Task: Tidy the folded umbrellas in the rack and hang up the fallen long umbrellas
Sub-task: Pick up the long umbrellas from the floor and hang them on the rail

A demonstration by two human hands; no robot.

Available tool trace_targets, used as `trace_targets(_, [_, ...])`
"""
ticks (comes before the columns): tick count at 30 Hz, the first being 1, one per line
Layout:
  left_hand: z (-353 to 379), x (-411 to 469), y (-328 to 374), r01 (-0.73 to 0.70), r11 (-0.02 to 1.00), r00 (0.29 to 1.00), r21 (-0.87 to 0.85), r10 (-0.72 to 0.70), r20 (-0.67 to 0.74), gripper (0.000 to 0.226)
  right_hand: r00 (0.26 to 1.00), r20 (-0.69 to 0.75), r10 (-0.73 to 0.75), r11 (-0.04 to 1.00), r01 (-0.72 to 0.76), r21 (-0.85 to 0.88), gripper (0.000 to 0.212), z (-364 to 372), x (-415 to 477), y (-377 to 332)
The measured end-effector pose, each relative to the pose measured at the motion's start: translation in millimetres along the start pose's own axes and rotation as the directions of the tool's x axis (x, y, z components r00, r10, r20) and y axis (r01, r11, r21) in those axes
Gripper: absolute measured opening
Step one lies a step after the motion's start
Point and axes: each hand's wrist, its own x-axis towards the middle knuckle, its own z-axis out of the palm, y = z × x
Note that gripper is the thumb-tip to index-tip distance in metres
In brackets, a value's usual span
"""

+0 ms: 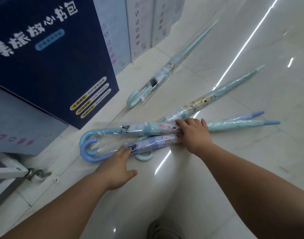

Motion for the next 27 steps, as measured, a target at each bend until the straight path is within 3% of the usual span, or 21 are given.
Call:
trace_targets(5, [1.4,-5.0,1.2,0.006,0.998,1.0,-0.065,-0.007,-0.015,0.09,0.999,0.024,-0.044,0.997,0.046,-0.055,0.034,-7.4,3.0,0.4])
trace_targets(10, [-2.3,-23.8,5.2,-0.019,0.967,0.987,-0.254,-0.022,-0.16,0.08,0.993,0.01,-0.116,0.992,0.116,-0.039,0.031,-18.4,-15.5,-3.7])
trace_targets(15, [-9.6,-64.8,11.4,-0.114,0.926,0.967,-0.36,0.02,-0.254,0.073,0.997,0.007,-0.079,0.997,0.079,0.002,0.024,-46.7,-48.8,-5.4])
trace_targets(27, [-69.5,-246.9,59.9,-0.015,0.749,0.993,-0.663,-0.068,-0.099,0.063,0.988,0.131,0.079,0.962,-0.11,0.25,0.029,-177.8,-203.0,-89.4])
